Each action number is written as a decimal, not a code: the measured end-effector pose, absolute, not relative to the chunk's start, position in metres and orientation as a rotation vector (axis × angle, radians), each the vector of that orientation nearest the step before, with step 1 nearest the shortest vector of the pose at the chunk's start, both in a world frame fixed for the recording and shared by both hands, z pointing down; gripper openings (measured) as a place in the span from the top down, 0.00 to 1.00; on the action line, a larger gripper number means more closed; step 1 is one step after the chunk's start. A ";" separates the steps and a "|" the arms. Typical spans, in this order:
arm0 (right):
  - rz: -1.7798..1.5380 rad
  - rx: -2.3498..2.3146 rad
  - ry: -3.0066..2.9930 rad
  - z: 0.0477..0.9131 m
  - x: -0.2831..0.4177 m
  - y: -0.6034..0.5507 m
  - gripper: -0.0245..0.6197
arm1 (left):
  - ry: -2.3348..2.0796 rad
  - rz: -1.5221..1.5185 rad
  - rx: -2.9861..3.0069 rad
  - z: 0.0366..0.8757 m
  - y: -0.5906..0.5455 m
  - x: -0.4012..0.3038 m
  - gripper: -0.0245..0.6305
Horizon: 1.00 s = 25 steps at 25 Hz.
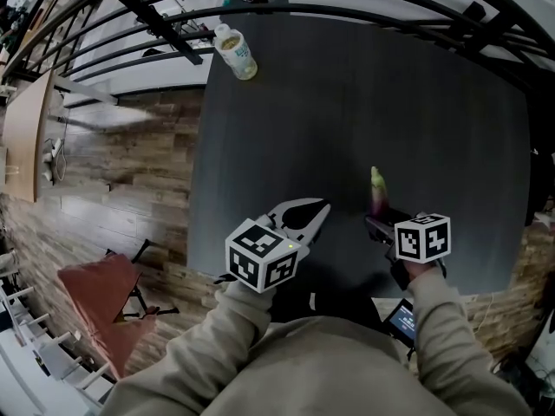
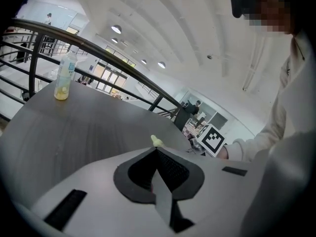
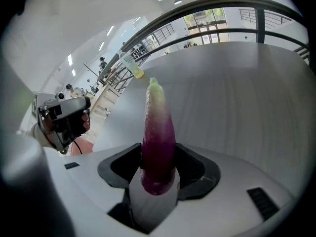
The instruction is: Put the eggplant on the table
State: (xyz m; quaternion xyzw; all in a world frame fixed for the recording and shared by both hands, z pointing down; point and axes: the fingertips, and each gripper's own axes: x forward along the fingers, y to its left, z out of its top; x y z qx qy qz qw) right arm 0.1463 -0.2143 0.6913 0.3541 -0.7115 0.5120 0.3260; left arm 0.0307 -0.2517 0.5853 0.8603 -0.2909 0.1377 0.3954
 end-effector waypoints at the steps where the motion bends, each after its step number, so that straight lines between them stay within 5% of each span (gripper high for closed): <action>1: 1.342 0.929 -1.855 0.695 0.148 -0.215 0.61 | -0.735 0.352 2.180 0.587 -0.252 0.031 0.96; 25: 1.494 0.883 -1.819 0.733 0.164 -0.203 0.61 | -0.740 0.411 2.130 0.617 -0.231 0.017 0.96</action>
